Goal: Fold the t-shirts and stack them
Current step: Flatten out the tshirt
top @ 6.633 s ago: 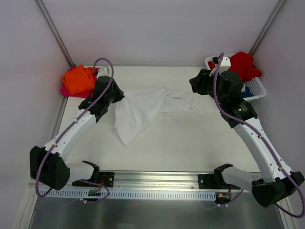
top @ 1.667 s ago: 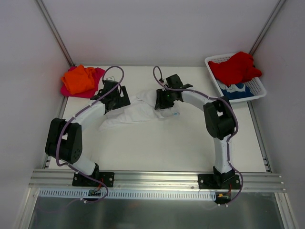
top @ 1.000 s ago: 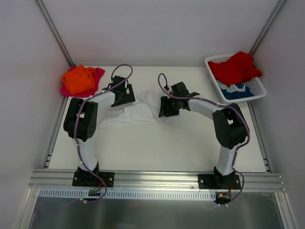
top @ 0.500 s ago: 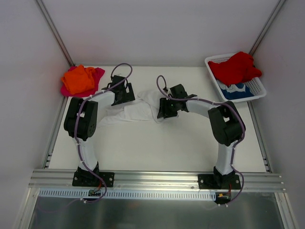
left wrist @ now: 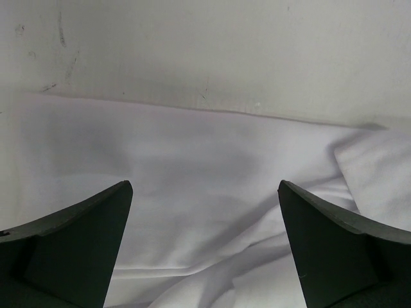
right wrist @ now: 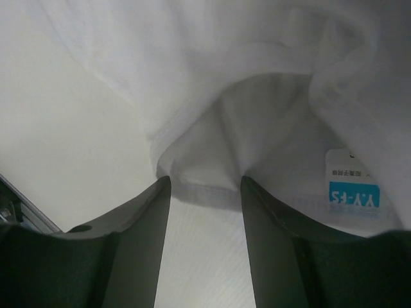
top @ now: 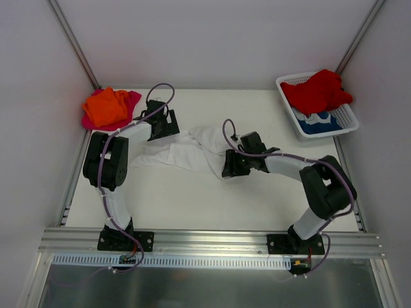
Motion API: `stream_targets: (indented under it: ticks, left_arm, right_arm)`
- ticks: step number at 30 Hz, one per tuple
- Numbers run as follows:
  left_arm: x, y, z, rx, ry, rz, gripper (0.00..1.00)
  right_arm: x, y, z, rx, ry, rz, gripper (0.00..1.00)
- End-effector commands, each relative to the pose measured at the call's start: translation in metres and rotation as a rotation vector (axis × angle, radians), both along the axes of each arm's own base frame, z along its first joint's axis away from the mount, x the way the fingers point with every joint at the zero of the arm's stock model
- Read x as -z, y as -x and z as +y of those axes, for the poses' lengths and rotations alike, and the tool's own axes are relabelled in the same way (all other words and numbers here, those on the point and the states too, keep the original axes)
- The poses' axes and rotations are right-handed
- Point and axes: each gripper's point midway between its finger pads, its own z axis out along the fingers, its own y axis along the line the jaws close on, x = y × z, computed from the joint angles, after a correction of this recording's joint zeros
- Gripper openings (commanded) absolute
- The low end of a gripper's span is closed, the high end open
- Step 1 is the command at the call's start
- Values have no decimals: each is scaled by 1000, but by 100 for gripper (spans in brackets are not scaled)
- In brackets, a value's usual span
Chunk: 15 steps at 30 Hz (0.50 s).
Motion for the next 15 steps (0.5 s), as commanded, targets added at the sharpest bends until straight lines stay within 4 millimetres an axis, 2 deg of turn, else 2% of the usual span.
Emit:
stream_targets:
  ticks: [1,3,4,5,7,10,15]
  left_arm:
    - [-22,-9,2,7,12,-49,99]
    - [-16,-11,4,1,8,-36,99]
    - [-16,-13,4,-1,11,-38,99]
    - [-10,-14,5,-5,8,-27,99]
    - [-6,-17,5,-9,4,-23,99]
    - [12,-18,1,-10,22,9,99]
    - [20,-20,-7,-5,85,18,98]
  right_arm:
    - [-1,37,-31,54,70,27,52]
    - [2,54,-45,72,93,39,51]
    - [-9,55,-47,78,79,10,52]
    - [-10,60,-52,81,93,11,52]
    - [-19,62,-56,84,98,-14,52]
    - [-24,61,-59,83,112,-31,52]
    - [-24,62,-56,77,110,-14,52]
